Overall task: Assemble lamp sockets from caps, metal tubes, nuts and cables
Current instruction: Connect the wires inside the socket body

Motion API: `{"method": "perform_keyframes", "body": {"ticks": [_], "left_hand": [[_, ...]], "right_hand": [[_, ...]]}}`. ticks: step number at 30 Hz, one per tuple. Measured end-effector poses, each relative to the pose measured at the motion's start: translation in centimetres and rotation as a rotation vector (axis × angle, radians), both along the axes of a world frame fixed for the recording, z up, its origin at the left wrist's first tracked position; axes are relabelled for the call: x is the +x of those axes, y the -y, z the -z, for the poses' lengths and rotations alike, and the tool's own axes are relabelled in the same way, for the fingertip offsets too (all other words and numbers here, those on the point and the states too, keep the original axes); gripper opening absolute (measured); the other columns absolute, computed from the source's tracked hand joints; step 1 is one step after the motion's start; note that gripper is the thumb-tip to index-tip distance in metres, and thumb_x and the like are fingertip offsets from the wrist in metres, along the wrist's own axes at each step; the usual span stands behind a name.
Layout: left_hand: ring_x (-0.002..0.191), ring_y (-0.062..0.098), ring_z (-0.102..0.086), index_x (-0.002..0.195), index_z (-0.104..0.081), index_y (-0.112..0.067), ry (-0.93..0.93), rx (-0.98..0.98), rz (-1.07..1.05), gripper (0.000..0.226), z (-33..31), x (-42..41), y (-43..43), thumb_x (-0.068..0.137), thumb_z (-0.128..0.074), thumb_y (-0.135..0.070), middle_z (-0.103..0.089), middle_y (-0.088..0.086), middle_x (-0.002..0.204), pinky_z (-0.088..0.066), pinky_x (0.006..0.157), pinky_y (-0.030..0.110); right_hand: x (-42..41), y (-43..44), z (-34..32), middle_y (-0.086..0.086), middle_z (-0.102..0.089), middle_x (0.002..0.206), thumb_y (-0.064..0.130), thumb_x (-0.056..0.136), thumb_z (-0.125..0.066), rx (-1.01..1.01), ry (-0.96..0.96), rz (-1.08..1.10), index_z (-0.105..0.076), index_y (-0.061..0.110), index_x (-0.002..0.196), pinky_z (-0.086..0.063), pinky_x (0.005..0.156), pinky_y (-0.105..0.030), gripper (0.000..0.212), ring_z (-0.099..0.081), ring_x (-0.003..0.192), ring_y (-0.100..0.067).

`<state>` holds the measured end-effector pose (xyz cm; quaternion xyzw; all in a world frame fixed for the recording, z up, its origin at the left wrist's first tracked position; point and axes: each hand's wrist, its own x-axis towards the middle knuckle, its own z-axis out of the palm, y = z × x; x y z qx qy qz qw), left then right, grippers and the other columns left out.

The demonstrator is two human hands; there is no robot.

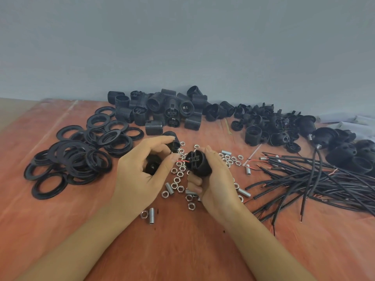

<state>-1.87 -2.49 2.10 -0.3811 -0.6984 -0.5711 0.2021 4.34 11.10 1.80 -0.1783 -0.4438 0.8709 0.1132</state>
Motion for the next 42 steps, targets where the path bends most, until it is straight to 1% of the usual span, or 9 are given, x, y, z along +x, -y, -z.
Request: {"method": "perform_keyframes", "body": {"ticks": [2,6,10,19,22,27,31,36,42], "left_hand": [[0.079,0.006,-0.064,0.108,-0.064,-0.021,-0.069,-0.007,0.020,0.017,-0.1,0.1,0.0,0.091,-0.063,-0.023,-0.062,-0.016,0.091,-0.053,0.059,0.020],[0.082,0.009,-0.060,0.101,-0.072,-0.012,-0.223,-0.103,0.001,0.013,0.1,-0.1,-0.1,0.090,-0.065,-0.013,-0.062,0.003,0.087,-0.049,0.071,0.022],[0.075,0.017,-0.059,0.102,-0.076,-0.009,-0.251,-0.204,0.008,0.016,0.4,-0.2,0.0,0.091,-0.065,-0.013,-0.059,0.002,0.088,-0.050,0.063,0.033],[0.072,0.015,-0.059,0.095,-0.077,-0.006,-0.197,-0.191,0.070,0.014,0.4,-0.4,0.1,0.088,-0.067,-0.013,-0.059,0.000,0.084,-0.050,0.060,0.035],[0.071,0.016,-0.061,0.101,-0.074,-0.008,-0.148,-0.148,0.080,0.015,0.2,-0.1,0.1,0.089,-0.066,-0.012,-0.063,0.001,0.082,-0.050,0.063,0.031],[0.071,0.007,-0.061,0.098,-0.068,-0.018,-0.053,-0.037,0.005,0.011,-0.6,0.3,0.2,0.087,-0.070,-0.019,-0.064,-0.013,0.081,-0.044,0.065,0.010],[0.076,0.011,-0.060,0.091,-0.074,-0.008,-0.128,-0.133,0.057,0.006,-0.3,0.3,0.0,0.087,-0.069,-0.009,-0.065,-0.002,0.085,-0.048,0.068,0.021],[0.073,0.017,-0.060,0.089,-0.073,-0.007,-0.141,-0.221,0.102,0.007,0.0,0.1,0.1,0.087,-0.067,-0.008,-0.062,-0.004,0.087,-0.049,0.064,0.034],[0.072,0.018,-0.061,0.088,-0.073,-0.009,-0.121,-0.247,0.089,0.008,0.0,0.0,0.2,0.087,-0.067,-0.012,-0.062,-0.004,0.086,-0.050,0.062,0.038]], "right_hand": [[0.1,0.2,0.0,0.001,-0.053,0.067,0.037,0.102,-0.045,-0.004,0.036,-0.018,-0.051,0.011,0.101,-0.029,0.038,-0.020,0.026,-0.035,0.044,-0.009],[0.1,0.2,0.1,0.003,-0.053,0.064,0.038,0.102,-0.044,-0.028,0.040,-0.022,-0.052,0.011,0.099,-0.029,0.037,-0.020,0.028,-0.034,0.044,-0.009],[0.0,0.1,0.3,0.004,-0.054,0.064,0.038,0.101,-0.044,0.008,0.008,-0.024,-0.051,0.012,0.095,-0.030,0.038,-0.020,0.028,-0.035,0.044,-0.009],[0.3,0.3,0.5,0.005,-0.056,0.068,0.038,0.103,-0.042,0.269,-0.045,0.026,-0.063,0.028,0.084,-0.032,0.041,-0.022,0.030,-0.040,0.046,-0.010],[0.4,0.4,0.4,0.004,-0.054,0.071,0.037,0.104,-0.042,0.368,-0.019,0.061,-0.062,0.028,0.086,-0.036,0.041,-0.019,0.028,-0.043,0.048,-0.008],[0.6,0.6,0.2,0.010,-0.057,0.069,0.035,0.104,-0.041,0.404,-0.015,0.059,-0.062,0.035,0.078,-0.038,0.043,-0.016,0.033,-0.047,0.048,-0.005],[0.5,0.5,0.2,0.008,-0.056,0.067,0.035,0.104,-0.042,0.367,-0.028,0.070,-0.062,0.032,0.081,-0.035,0.041,-0.019,0.030,-0.043,0.046,-0.007],[0.4,0.4,0.3,-0.001,-0.052,0.074,0.035,0.103,-0.043,0.365,-0.020,0.093,-0.062,0.028,0.083,-0.035,0.041,-0.020,0.029,-0.042,0.048,-0.009],[0.5,0.6,0.2,0.008,-0.053,0.066,0.032,0.105,-0.041,0.433,-0.037,0.097,-0.060,0.032,0.081,-0.037,0.043,-0.019,0.030,-0.043,0.050,-0.008]]}}
